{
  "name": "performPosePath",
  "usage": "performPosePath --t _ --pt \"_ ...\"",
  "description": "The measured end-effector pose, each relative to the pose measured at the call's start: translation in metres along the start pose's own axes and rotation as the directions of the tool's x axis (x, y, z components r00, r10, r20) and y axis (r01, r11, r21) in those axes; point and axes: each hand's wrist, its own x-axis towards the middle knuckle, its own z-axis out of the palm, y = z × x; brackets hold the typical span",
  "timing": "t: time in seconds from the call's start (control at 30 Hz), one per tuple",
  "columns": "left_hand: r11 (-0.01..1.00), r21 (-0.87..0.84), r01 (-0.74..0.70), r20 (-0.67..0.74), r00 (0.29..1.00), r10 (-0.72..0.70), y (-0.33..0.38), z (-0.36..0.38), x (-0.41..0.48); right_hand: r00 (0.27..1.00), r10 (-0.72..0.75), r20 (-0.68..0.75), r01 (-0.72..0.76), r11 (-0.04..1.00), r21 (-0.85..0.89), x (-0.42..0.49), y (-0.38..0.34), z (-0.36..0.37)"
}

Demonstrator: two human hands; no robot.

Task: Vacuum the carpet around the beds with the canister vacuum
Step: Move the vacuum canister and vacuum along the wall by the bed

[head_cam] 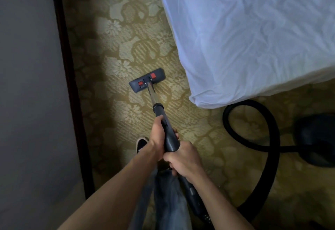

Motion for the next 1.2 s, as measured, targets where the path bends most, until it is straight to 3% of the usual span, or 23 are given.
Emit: performPosePath --t 0.6,0.87,1.2 --pt "0.995 0.017 -0.100 0.020 0.995 0.100 0.154 -0.026 0.027 0.998 0.057 0.020 -0.058 0.994 0.094 0.068 -0.143 0.055" --pt "0.998 -0.021 -0.066 0.011 0.998 0.066 0.151 -0.024 0.035 0.996 0.077 0.038 -0.080 0.995 0.062 0.072 -0.143 0.052" --pt "0.995 -0.031 -0.092 0.025 0.995 0.093 0.151 0.002 0.029 0.972 0.103 0.210 -0.107 0.994 0.006 0.082 -0.154 0.014"
